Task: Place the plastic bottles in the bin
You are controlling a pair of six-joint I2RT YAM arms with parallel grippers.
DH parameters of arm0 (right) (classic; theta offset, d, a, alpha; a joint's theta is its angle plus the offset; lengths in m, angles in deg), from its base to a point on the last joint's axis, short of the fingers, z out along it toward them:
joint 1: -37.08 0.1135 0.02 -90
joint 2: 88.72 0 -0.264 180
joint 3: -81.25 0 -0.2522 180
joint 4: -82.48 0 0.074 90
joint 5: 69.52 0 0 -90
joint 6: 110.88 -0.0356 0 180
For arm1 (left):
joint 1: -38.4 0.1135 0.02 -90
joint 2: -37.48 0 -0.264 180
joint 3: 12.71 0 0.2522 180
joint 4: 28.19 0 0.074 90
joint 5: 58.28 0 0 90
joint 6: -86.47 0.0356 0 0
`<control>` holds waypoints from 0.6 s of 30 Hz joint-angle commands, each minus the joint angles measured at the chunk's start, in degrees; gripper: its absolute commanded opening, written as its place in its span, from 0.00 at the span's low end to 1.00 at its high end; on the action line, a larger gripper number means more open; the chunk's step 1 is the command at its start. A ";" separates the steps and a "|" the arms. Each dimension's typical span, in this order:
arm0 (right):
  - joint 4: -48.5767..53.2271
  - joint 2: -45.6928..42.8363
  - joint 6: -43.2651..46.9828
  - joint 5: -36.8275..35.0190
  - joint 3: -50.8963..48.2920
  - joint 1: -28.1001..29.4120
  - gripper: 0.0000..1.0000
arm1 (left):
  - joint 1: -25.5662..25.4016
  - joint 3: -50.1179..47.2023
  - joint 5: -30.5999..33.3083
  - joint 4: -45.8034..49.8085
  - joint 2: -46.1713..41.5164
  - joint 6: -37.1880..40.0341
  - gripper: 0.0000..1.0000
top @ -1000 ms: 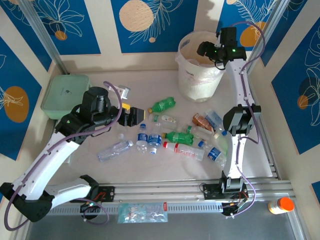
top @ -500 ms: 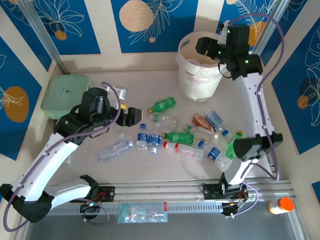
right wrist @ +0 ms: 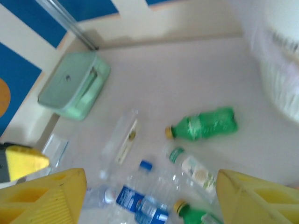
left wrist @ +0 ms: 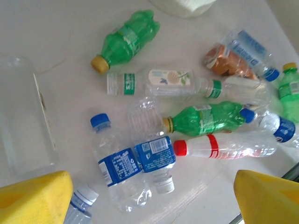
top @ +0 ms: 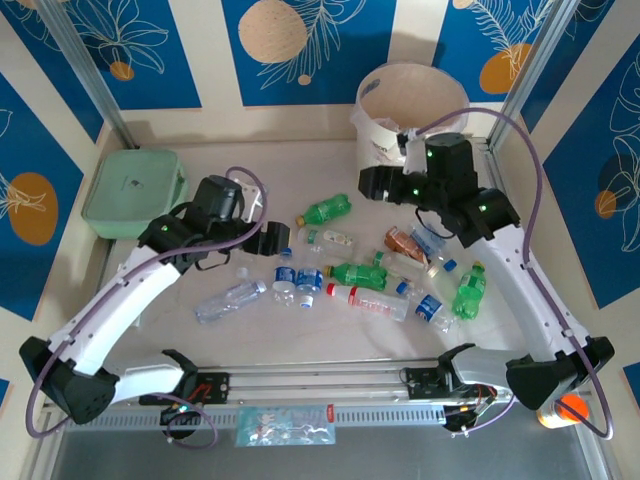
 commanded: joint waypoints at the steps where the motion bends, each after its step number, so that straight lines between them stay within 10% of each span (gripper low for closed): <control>1: 4.46 -1.68 -3.73 3.33 -4.45 2.45 0.74 | 0.53 -2.29 0.65 2.62 2.37 -3.34 0.88; 18: 5.51 -7.63 -13.53 -11.88 -14.20 10.29 0.70 | 0.42 -2.81 1.33 2.06 22.57 -17.54 0.74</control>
